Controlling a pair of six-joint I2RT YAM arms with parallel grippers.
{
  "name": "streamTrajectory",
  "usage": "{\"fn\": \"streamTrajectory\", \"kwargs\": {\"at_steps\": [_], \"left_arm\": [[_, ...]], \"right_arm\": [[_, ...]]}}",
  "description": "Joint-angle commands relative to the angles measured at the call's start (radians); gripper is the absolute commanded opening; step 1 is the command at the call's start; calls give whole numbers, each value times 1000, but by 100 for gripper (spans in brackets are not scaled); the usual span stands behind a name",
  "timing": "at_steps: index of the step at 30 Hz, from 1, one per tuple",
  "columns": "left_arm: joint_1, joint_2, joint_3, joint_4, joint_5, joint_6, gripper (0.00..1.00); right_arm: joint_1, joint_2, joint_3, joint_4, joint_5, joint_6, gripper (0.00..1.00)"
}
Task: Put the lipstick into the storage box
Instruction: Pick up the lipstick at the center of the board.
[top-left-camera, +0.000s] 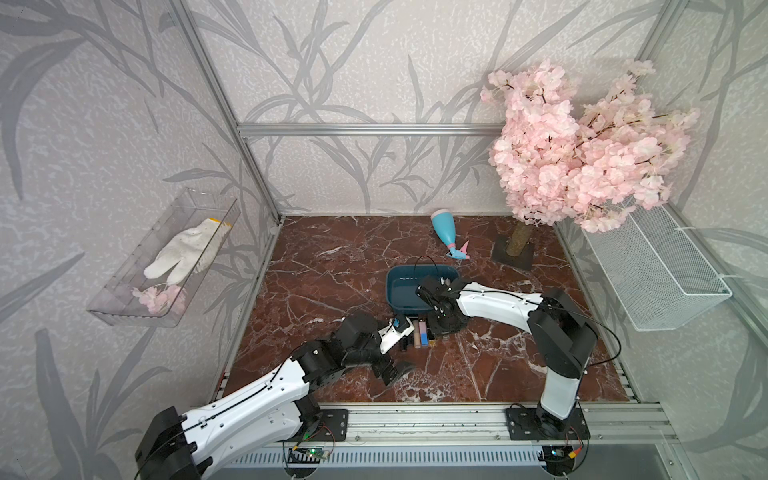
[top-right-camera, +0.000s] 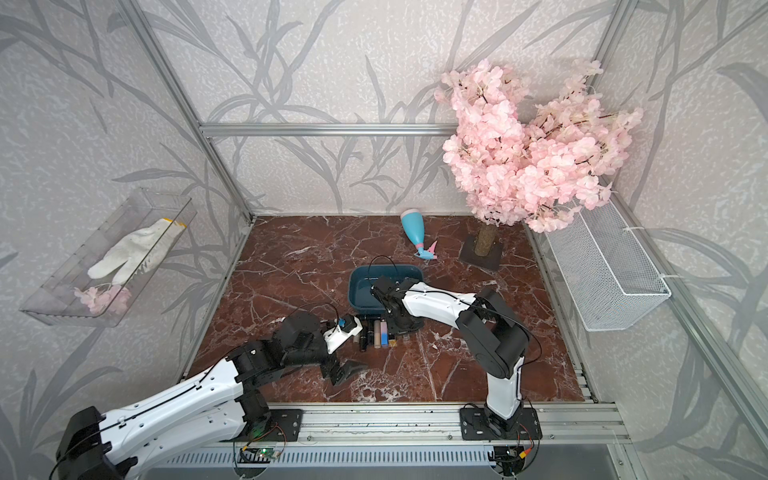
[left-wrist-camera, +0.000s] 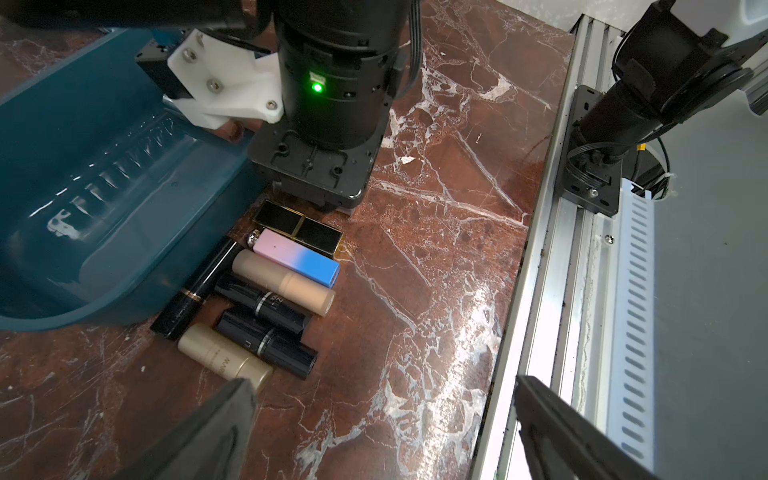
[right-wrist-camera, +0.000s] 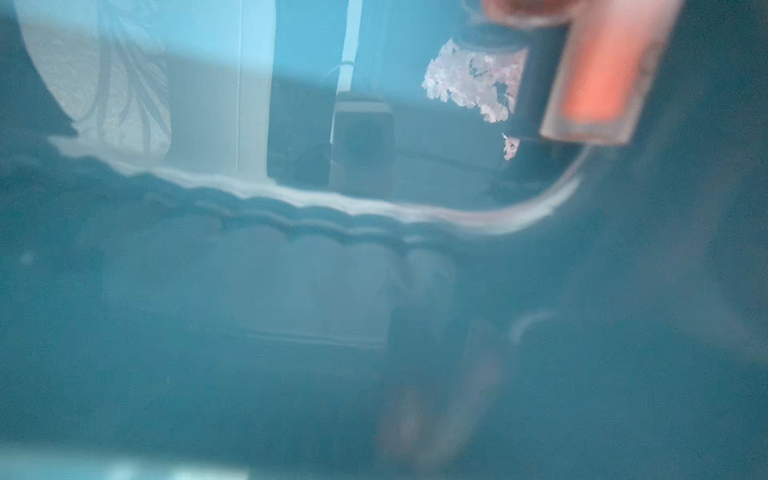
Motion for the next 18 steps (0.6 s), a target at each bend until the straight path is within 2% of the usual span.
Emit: {"fn": "streamTrajectory", "kwargs": {"at_steps": [1, 18], "left_arm": [[-3, 14, 30, 50, -18, -9, 100], [-3, 90, 48, 162, -37, -18, 100]], "right_arm": [[-4, -82, -24, -51, -3, -7, 17], [-5, -336, -75, -170, -3, 26, 17]]}}
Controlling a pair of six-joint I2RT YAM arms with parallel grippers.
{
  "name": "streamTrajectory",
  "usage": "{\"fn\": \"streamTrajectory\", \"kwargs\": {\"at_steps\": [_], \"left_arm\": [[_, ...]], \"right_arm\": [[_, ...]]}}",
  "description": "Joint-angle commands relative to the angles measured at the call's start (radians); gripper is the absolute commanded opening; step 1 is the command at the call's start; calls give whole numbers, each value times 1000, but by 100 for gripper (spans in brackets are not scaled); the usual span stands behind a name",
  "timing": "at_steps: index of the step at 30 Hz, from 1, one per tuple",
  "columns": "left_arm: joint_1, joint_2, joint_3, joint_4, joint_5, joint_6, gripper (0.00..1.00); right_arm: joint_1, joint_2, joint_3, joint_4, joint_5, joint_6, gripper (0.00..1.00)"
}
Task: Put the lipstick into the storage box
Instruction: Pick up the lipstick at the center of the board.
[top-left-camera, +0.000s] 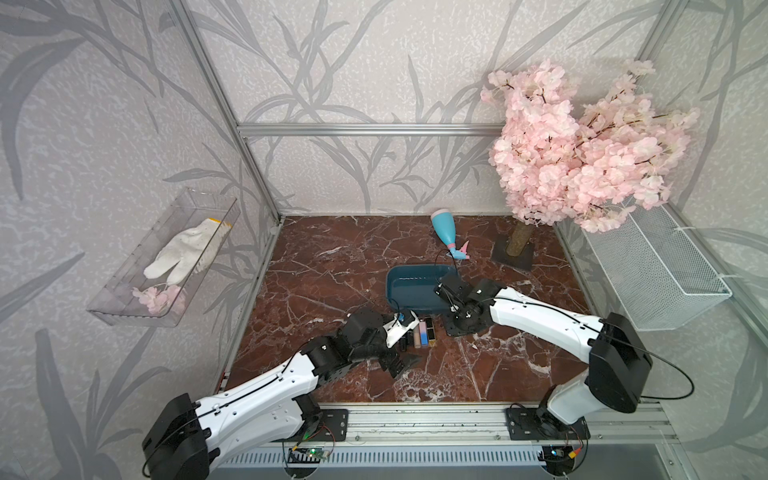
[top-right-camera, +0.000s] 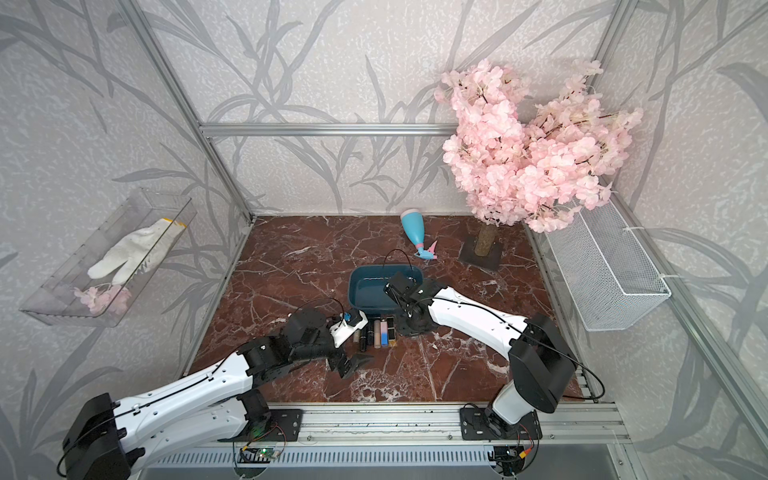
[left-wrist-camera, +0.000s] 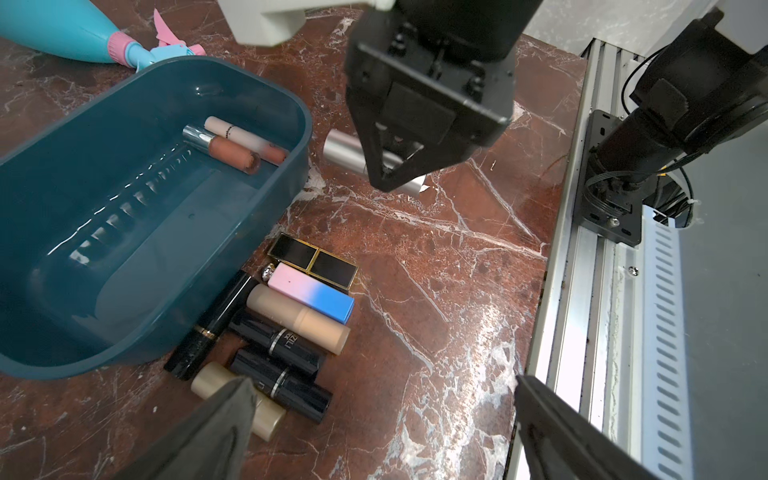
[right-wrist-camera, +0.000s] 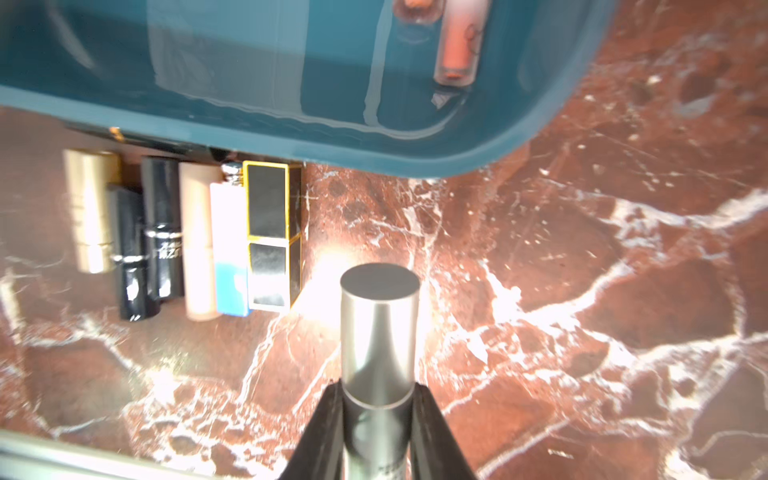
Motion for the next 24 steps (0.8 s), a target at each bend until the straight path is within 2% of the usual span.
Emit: {"fn": "streamTrajectory", "kwargs": {"at_steps": [1, 14, 19, 24], "left_arm": [[-3, 1, 43, 41, -17, -10, 100], [-3, -21, 110, -15, -81, 32, 100], [-3, -17, 121, -20, -116, 41, 100], [-3, 14, 137, -32, -127, 57, 100]], "right_arm": [[-6, -49, 6, -64, 23, 17, 17], [-90, -51, 136, -80, -29, -18, 17], [-130, 6, 200, -73, -60, -53, 18], [-143, 124, 322, -101, -72, -79, 18]]}}
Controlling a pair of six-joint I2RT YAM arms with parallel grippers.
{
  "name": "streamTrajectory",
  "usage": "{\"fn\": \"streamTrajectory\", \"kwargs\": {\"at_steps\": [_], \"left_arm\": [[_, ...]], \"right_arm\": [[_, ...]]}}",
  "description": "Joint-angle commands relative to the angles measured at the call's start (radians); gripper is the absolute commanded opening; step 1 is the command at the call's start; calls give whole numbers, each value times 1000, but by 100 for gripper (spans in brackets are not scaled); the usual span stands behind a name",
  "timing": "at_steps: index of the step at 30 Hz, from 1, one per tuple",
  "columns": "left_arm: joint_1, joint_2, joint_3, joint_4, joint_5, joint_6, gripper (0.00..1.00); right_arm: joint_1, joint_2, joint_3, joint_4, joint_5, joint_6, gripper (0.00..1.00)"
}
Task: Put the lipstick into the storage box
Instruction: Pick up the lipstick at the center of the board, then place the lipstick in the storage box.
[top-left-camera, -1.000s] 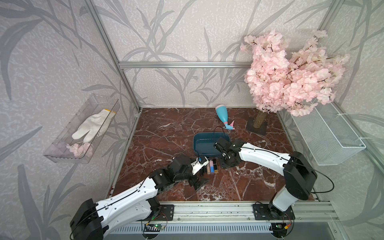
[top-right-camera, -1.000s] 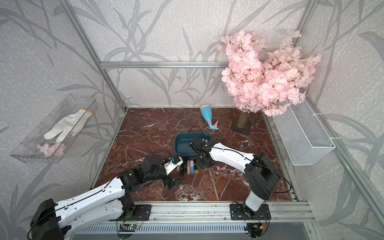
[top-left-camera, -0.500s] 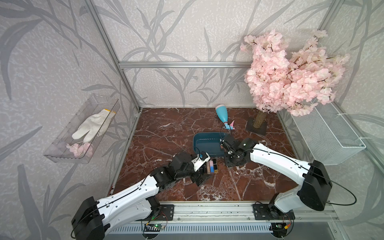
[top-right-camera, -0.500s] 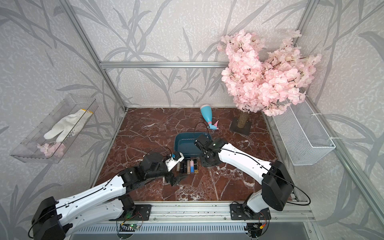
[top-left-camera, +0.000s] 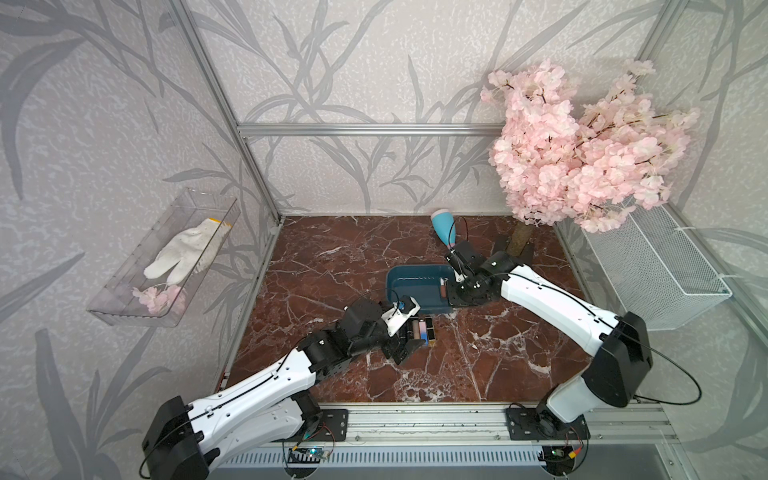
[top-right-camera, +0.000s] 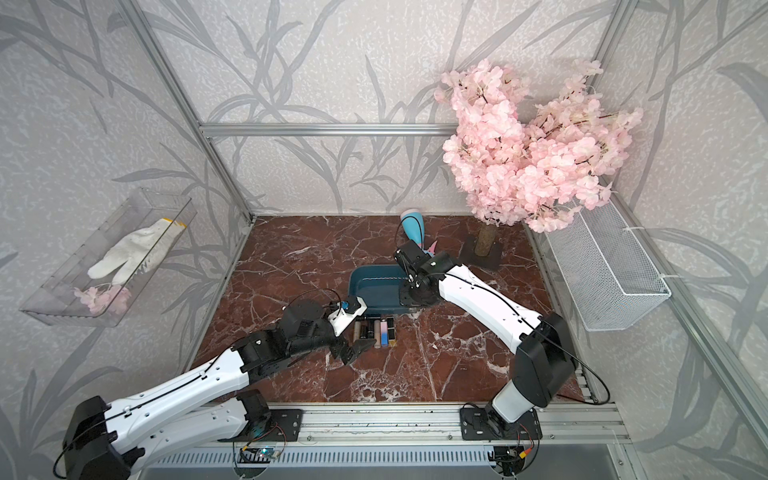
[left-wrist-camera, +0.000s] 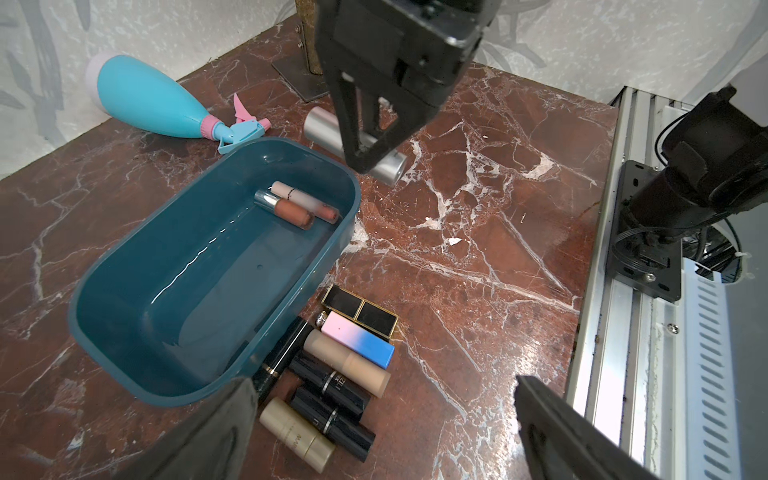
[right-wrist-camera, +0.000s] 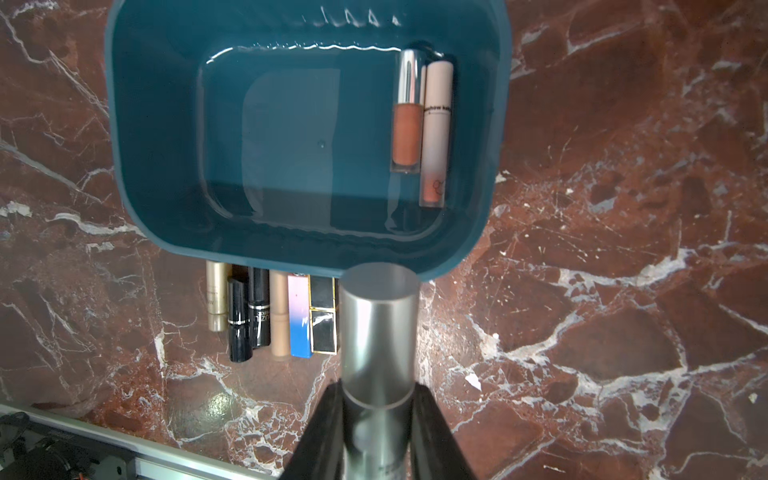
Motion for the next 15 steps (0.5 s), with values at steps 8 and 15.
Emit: {"fn": "streamTrajectory", "kwargs": {"at_steps": [8, 15], "left_arm": [[0, 55, 63, -27, -70, 20, 100], [17, 94, 73, -39, -69, 2, 100]], "right_arm": [[-17, 240, 213, -54, -23, -72, 17], [-38, 367, 313, -51, -19, -119, 18]]}}
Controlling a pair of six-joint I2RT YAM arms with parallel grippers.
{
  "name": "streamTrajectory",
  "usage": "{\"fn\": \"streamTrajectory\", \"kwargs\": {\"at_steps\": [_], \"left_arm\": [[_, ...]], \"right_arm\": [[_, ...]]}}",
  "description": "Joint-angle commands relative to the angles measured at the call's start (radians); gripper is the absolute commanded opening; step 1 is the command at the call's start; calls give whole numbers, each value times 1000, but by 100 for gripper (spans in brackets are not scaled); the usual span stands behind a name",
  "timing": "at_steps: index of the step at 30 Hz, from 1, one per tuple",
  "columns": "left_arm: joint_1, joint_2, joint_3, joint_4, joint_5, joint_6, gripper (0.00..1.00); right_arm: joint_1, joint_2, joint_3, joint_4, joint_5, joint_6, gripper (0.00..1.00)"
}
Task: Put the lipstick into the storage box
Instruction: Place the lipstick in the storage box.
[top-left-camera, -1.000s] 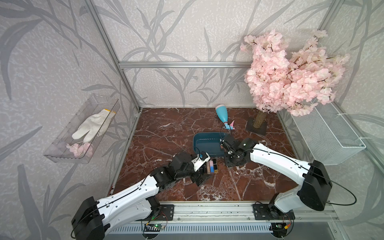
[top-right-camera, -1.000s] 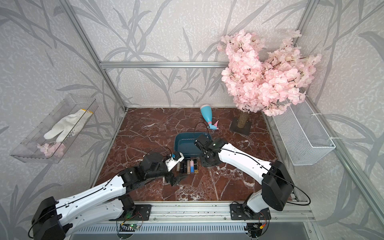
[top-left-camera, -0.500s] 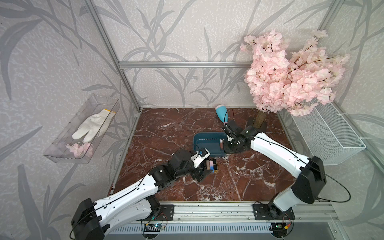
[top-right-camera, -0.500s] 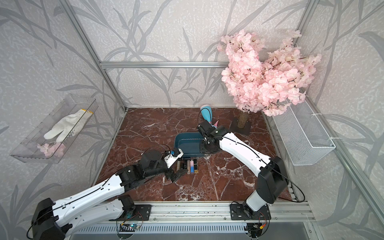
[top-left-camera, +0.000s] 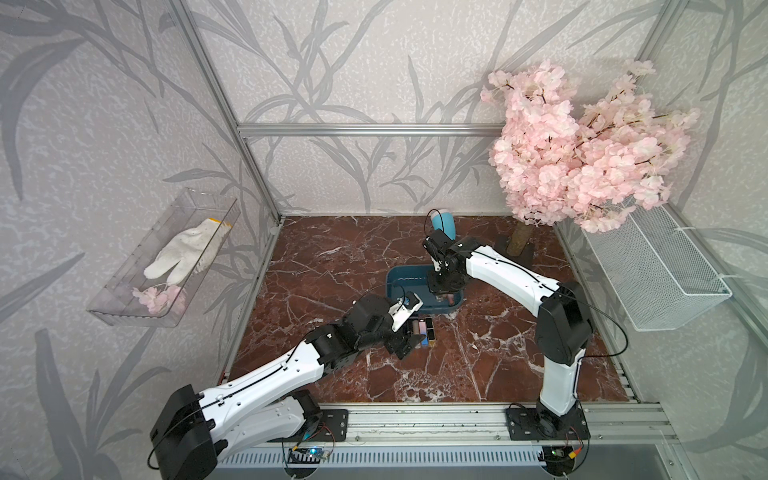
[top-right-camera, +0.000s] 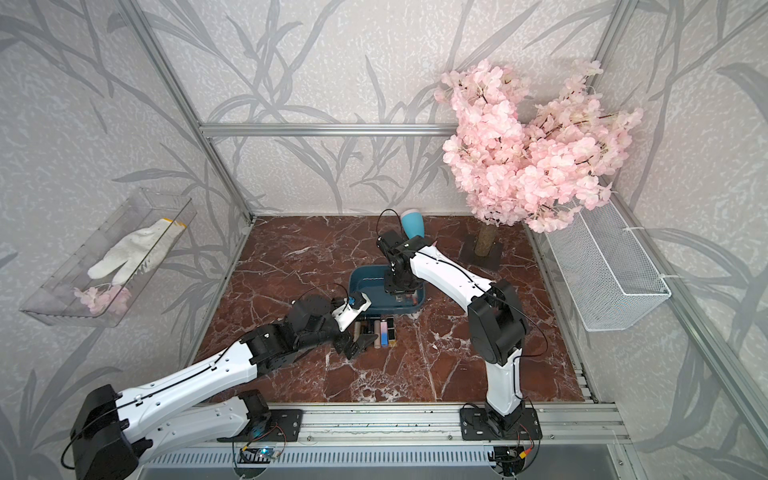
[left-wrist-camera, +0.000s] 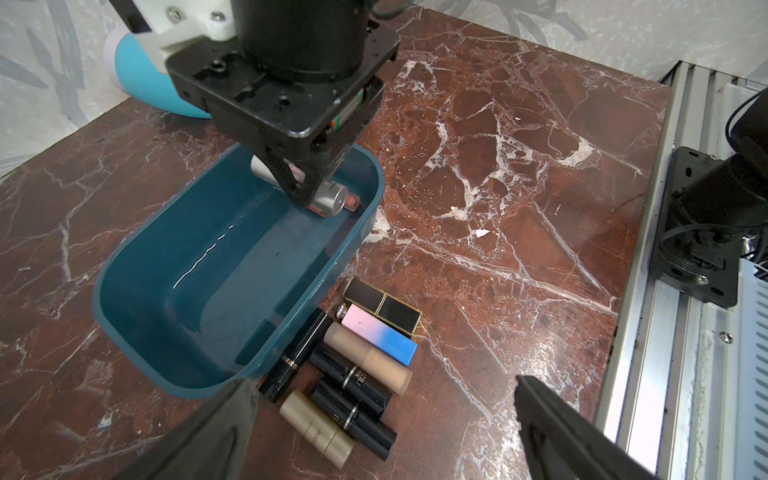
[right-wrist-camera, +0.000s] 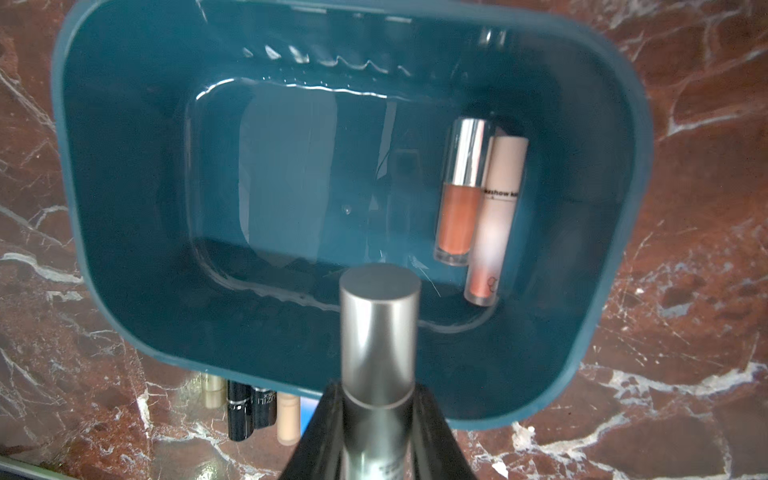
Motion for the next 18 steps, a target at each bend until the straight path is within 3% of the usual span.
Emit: {"fn": "streamTrajectory", "kwargs": {"at_steps": [1, 8, 18], "left_arm": [[11, 13, 29, -15, -6, -8, 100], [50, 16, 27, -9, 26, -43, 100], [113, 57, 29, 29, 201, -75, 100]], "right_arm": [[-16, 48, 54, -23, 8, -40, 17], [-32, 162, 147, -38, 13, -72, 18], [-59, 255, 227, -50, 5, -81, 17]]}}
